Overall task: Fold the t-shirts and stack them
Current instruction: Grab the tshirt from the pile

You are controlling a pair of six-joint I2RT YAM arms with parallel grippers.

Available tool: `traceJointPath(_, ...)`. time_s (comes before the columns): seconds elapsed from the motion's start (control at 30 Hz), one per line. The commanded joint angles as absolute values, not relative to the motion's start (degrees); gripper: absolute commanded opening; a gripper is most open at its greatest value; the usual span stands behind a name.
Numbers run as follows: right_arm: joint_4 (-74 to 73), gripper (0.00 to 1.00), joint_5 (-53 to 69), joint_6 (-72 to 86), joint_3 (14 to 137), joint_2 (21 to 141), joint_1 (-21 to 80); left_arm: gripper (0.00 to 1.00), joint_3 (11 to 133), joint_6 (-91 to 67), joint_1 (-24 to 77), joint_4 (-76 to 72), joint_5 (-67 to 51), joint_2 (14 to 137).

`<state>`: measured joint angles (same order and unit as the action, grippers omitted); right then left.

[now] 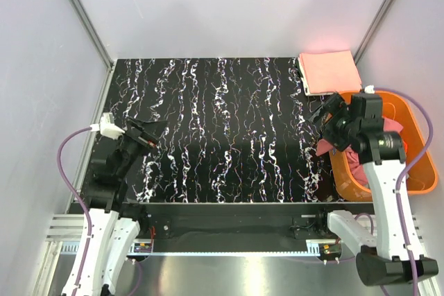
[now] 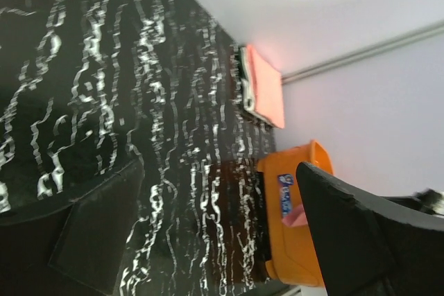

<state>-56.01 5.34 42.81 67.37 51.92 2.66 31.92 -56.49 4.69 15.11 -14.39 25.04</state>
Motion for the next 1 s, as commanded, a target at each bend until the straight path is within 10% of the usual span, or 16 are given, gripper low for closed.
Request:
traceJointPath(0.0, -64.8, 1.0, -1.4, 35.9, 77.9, 56.0, 2.5, 0.99, 35.6, -55.0, 4.4, 21.6, -9.9, 27.2)
traceJointPath(0.6, -74.6, 1.0, -27.1, 26.7, 92.1, 75.4, -2.4, 0.99, 55.9, -33.1, 3.8, 35.9, -23.2, 39.5)
traceJointPath(0.97, -68.1, 0.6, -30.9, 27.6, 81.7, 76.0, -6.9, 0.93, 54.7, -31.4, 4.1, 32.4, -27.2, 42.2)
